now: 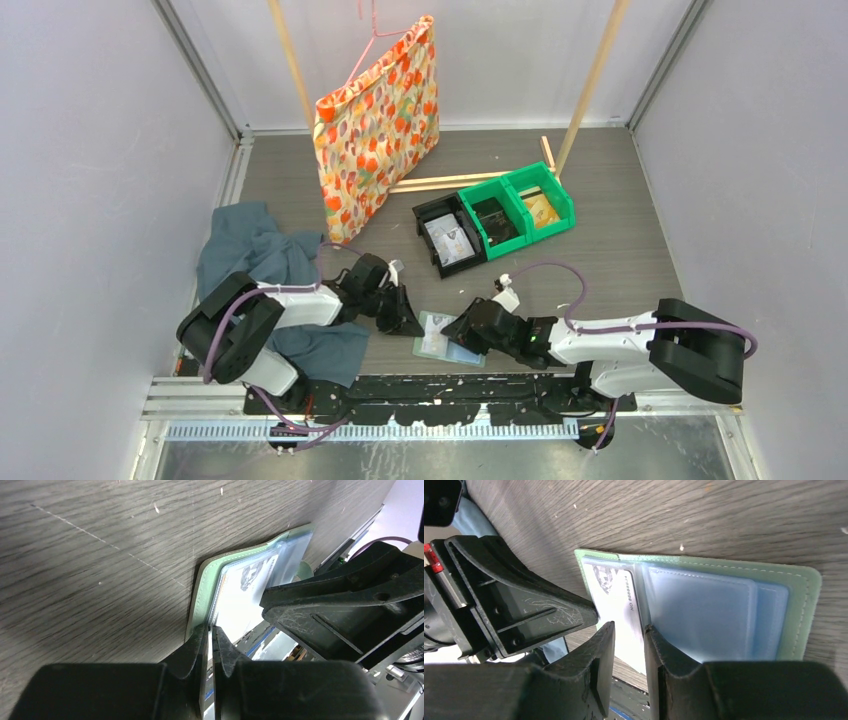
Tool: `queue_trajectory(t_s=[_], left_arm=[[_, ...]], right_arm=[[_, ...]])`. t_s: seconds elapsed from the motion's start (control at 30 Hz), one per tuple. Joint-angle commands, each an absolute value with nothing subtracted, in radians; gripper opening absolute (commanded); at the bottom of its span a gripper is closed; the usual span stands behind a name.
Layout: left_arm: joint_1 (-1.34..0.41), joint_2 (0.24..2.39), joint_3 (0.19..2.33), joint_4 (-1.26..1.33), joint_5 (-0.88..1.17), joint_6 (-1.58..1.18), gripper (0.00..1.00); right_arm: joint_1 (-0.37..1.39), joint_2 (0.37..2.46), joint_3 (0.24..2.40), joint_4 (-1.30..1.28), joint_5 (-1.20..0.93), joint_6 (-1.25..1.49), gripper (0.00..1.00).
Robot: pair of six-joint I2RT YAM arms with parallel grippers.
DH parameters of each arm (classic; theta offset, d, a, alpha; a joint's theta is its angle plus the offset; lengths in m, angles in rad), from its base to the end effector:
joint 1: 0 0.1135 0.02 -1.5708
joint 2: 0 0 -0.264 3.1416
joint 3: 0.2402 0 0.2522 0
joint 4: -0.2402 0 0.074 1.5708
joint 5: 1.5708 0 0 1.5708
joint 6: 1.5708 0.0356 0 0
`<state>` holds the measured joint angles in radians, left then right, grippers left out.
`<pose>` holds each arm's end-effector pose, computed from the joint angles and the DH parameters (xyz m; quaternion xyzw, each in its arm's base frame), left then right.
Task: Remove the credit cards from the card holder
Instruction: Remove the credit card from the card holder.
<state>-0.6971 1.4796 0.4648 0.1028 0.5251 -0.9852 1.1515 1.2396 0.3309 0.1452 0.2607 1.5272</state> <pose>0.1728 -0.1680 0.1171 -0.0481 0.9164 -0.3966 0.0252 0.0940 0.1884 0.1319 0.2204 0.8863 0.3516 0.2057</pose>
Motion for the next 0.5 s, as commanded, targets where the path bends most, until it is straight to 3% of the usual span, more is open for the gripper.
queue_trajectory(t_s=[0.0,0.13,0.47], left_arm=[[-0.698,1.524,0.47,0.069,0.507,-0.969,0.09],[-0.698,1.542,0.472,0.069,0.507,-0.967,0.09],[-0.698,1.596,0.483,0.078,0.523,-0.959,0.09]], right_arm=[[1.148,1.229,0.353,0.047,0.298,1.576,0.33],[1.149,1.228,0.339,0.064,0.308,1.598,0.31],[1.148,1.256,0.188,0.404,0.319,1.635,0.24]])
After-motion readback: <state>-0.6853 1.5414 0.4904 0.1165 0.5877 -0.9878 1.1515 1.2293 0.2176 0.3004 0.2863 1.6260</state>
